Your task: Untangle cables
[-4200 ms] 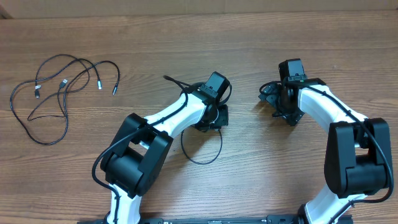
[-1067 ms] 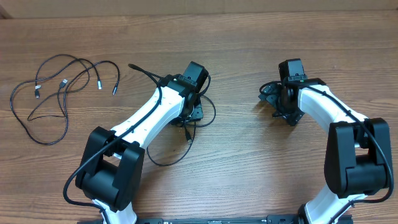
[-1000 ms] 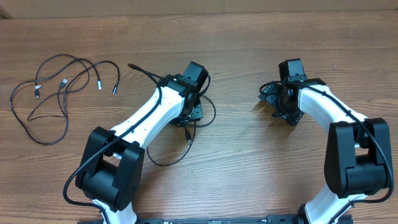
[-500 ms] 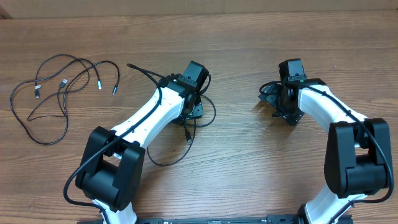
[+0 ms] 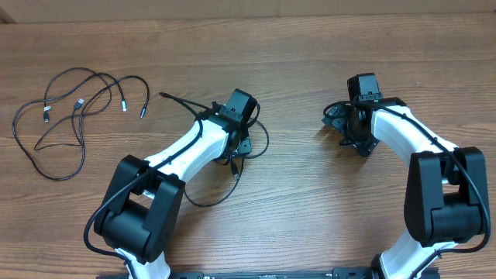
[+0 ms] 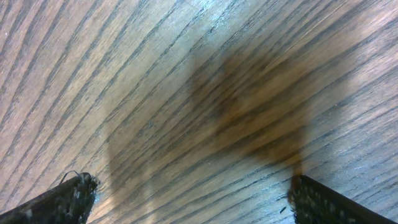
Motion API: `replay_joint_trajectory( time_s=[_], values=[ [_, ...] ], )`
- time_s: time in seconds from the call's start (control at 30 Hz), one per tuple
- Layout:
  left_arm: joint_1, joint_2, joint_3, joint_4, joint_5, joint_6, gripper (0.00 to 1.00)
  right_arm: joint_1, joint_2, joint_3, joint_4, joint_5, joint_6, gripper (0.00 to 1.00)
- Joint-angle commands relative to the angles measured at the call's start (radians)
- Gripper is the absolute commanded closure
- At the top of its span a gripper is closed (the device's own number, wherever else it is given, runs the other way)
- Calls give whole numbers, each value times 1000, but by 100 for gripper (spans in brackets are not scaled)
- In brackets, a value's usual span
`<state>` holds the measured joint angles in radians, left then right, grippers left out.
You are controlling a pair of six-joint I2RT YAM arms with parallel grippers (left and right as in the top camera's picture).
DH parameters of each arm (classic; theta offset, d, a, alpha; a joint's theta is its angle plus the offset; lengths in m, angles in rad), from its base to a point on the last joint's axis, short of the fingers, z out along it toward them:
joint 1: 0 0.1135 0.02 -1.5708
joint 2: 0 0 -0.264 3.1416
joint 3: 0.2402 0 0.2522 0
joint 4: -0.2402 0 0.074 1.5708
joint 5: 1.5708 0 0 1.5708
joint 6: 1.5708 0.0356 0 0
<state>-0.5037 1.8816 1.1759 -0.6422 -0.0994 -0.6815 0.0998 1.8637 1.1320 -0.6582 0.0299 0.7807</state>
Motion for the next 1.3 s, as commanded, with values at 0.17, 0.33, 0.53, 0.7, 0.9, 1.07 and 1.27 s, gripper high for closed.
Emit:
replay_joint_trajectory(
  time_s=[0.17, 0.33, 0.53, 0.7, 0.9, 1.07, 1.27],
  values=[
    [0, 12, -42, 53, -16, -7, 51, -1, 27, -20, -2, -2, -3, 0],
    [0, 12, -42, 54, -16, -8, 51, -1, 27, -20, -2, -2, -3, 0],
    [0, 12, -42, 53, -16, -7, 52, -1, 27, -20, -2, -2, -3, 0],
    [0, 12, -42, 54, -16, -7, 52, -1, 27, -20, -2, -2, -3, 0],
    [0, 12, -42, 57, -59, -8, 53, -1, 27, -20, -2, -2, -3, 0],
    [0, 12, -42, 69, -108, -8, 52, -1, 27, -20, -2, -1, -3, 0],
    [0, 12, -42, 94, -137, -8, 46, -1, 27, -20, -2, -2, -3, 0]
  ],
)
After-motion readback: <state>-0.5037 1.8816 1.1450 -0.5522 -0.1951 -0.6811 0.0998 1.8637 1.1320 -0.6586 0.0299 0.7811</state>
